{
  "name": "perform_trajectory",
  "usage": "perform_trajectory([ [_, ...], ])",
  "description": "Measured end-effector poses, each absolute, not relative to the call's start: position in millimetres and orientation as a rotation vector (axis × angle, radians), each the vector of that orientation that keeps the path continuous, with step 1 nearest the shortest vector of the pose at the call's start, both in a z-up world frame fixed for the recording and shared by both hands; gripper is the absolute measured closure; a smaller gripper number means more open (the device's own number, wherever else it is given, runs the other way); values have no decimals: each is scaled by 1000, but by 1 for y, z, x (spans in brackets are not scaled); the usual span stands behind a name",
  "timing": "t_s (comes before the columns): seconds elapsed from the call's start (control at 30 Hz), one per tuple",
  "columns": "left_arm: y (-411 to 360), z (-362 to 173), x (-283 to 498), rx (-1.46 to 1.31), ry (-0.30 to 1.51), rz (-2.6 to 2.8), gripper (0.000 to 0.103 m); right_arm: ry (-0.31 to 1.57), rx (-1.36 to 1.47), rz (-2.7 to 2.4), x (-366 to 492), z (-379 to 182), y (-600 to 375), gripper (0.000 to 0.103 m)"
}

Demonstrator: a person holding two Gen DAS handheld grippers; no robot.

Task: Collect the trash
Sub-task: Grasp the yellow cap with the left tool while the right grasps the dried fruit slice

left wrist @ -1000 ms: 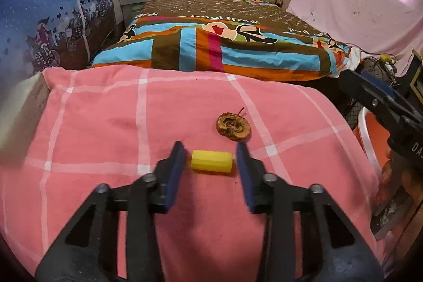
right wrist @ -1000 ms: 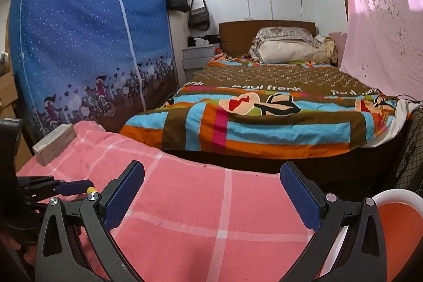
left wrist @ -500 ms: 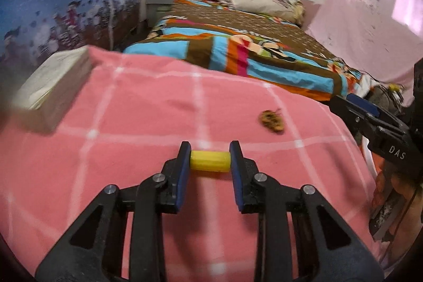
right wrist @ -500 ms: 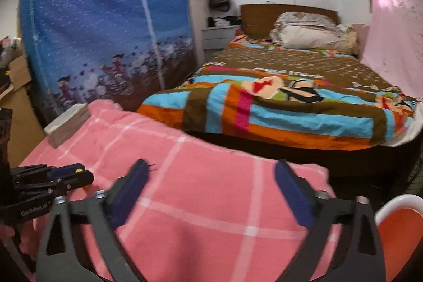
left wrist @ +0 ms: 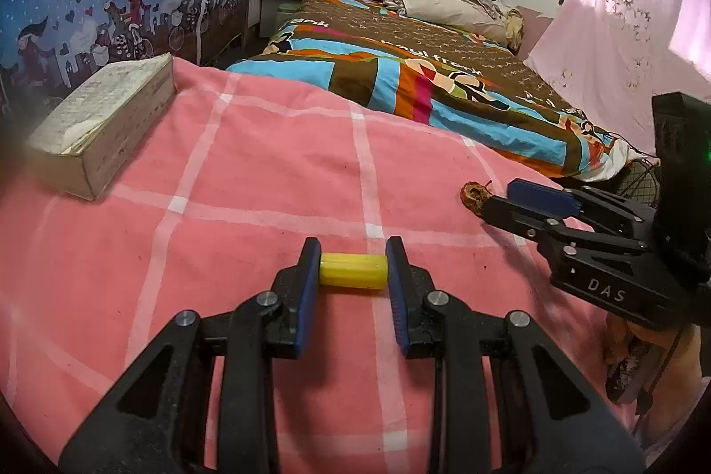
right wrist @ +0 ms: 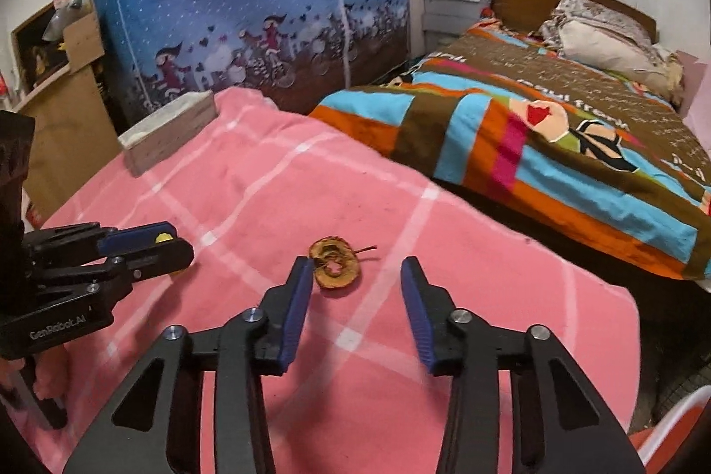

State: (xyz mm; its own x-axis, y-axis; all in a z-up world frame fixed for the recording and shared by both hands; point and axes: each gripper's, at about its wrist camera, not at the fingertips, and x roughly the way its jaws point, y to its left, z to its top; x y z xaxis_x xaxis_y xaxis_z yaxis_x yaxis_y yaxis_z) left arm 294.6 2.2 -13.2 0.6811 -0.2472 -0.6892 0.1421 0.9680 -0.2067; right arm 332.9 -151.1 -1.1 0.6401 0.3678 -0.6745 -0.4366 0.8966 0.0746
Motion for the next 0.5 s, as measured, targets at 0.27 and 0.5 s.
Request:
perform_trajectory([
  [0.27,3,-13,295,-123,790,-210,70,769,-155,484,334,-6,-138,75],
  [0.5,-4,-11,291,-116,781,-214,70,746,-149,461,330,-4,-143,82],
])
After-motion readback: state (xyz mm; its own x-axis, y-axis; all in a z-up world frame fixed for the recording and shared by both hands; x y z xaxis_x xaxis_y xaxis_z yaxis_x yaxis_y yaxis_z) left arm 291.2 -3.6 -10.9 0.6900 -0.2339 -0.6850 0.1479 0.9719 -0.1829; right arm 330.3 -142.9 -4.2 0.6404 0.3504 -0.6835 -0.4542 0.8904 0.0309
